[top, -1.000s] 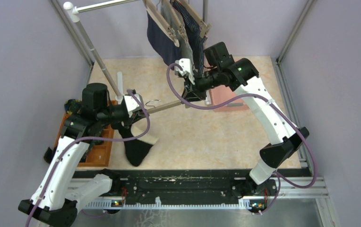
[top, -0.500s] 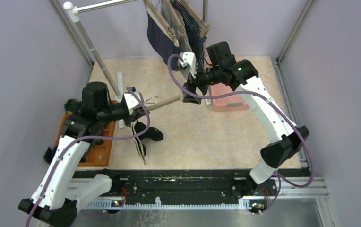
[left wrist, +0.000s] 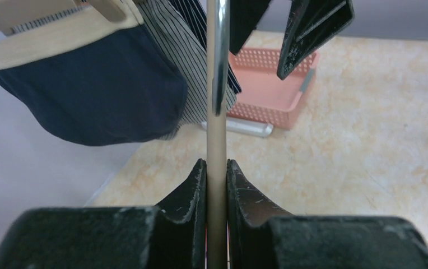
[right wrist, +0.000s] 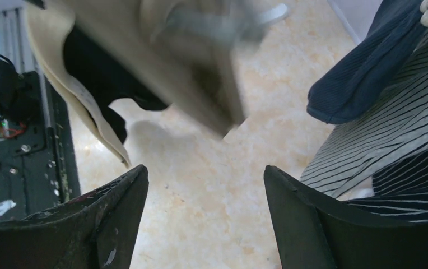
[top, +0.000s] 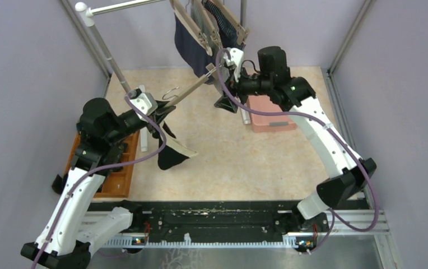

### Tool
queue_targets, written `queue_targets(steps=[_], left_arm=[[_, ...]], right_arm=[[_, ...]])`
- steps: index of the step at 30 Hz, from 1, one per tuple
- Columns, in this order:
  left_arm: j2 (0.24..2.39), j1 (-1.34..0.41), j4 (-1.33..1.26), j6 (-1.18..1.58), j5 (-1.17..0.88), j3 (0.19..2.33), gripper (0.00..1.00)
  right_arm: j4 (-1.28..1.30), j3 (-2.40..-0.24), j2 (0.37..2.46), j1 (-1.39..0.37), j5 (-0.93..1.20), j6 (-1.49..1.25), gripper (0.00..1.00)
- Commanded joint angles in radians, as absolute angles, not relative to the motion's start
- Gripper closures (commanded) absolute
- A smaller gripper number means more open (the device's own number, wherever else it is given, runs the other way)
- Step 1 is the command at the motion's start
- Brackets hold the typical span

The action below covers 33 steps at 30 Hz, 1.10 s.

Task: Remove the underwear clipped to the hanger
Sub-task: Remove the underwear from the hanger.

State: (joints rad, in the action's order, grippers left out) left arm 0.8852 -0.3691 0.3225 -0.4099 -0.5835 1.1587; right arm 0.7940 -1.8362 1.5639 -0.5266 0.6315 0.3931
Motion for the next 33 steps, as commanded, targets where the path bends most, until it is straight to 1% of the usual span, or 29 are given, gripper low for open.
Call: queue_targets(steps=[1,2,4,6,7,9,10,12,14,16,17,18,19,20,21,22,23,24,25,27,30,31,33], left_arm=[[0.876,-0.373,0.074,-0.301,-0.564,1.108,1.0],[0.876,-0.373,0.055,-0.293,-0.568,1.098,1.0],[0.872,-0.373,0.004,-0.265,-0.573,1.078,1.0],[0.862,-0.373,-0.054,-0.229,-0.573,1.05,1.0],[0.858,-0.373,-0.086,-0.206,-0.572,1.034,1.0],[0.855,-0.373,-0.163,-0.143,-0.567,1.001,1.0],[0.856,-0.374,-0.205,-0.11,-0.571,0.984,1.0],[0.869,-0.374,-0.286,-0.055,-0.611,0.957,1.0],[0.892,-0.374,-0.32,-0.014,-0.652,0.956,1.0],[0.916,-0.377,-0.332,0.015,-0.682,0.966,1.0],[0.923,-0.377,-0.346,0.029,-0.695,0.967,1.0],[0.929,-0.379,-0.359,0.045,-0.706,0.966,1.0],[0.934,-0.379,-0.37,0.058,-0.716,0.966,1.0],[0.939,-0.38,-0.38,0.066,-0.726,0.967,1.0],[0.943,-0.38,-0.385,0.071,-0.732,0.968,1.0],[0.945,-0.381,-0.394,0.075,-0.734,0.966,1.0],[0.946,-0.382,-0.404,0.08,-0.733,0.964,1.0],[0.949,-0.382,-0.414,0.084,-0.737,0.962,1.0],[0.95,-0.381,-0.423,0.089,-0.743,0.963,1.0],[0.956,-0.382,-0.454,0.105,-0.754,0.959,1.0],[0.961,-0.382,-0.486,0.117,-0.747,0.962,1.0],[0.964,-0.382,-0.494,0.121,-0.742,0.963,1.0],[0.963,-0.382,-0.522,0.139,-0.727,0.963,1.0]], right_arm=[[0.307,-1.625,1.38,-0.519,0.768,0.143,0.35],[0.13,-1.53,1.337,-0.518,0.77,0.059,0.41],[-0.223,-1.328,1.263,-0.516,0.747,-0.083,0.43],[-0.506,-1.177,1.232,-0.512,0.753,-0.168,0.48],[-0.624,-1.124,1.232,-0.51,0.765,-0.195,0.45],[-0.709,-1.118,1.257,-0.509,0.743,-0.242,0.39],[-0.717,-1.138,1.28,-0.508,0.739,-0.267,0.39],[-0.71,-1.181,1.328,-0.508,0.738,-0.314,0.43],[-0.783,-1.187,1.371,-0.508,0.722,-0.379,0.49],[-0.875,-1.182,1.407,-0.509,0.689,-0.442,0.49],[-0.896,-1.199,1.431,-0.508,0.711,-0.461,0.53],[-0.906,-1.226,1.456,-0.508,0.74,-0.485,0.59],[-0.924,-1.252,1.484,-0.508,0.773,-0.516,0.7],[-0.962,-1.269,1.509,-0.508,0.797,-0.553,0.83],[-0.995,-1.277,1.531,-0.508,0.809,-0.586,0.91],[-1.031,-1.28,1.544,-0.508,0.819,-0.61,0.92],[-1.06,-1.286,1.553,-0.508,0.829,-0.631,0.88],[-1.089,-1.284,1.557,-0.508,0.833,-0.649,0.79],[-1.124,-1.279,1.558,-0.508,0.838,-0.661,0.73],[-1.16,-1.271,1.556,-0.508,0.847,-0.669,0.7],[-1.2,-1.257,1.546,-0.508,0.858,-0.676,0.69],[-1.211,-1.249,1.538,-0.508,0.86,-0.676,0.67],[-1.24,-1.228,1.519,-0.508,0.864,-0.674,0.58]])
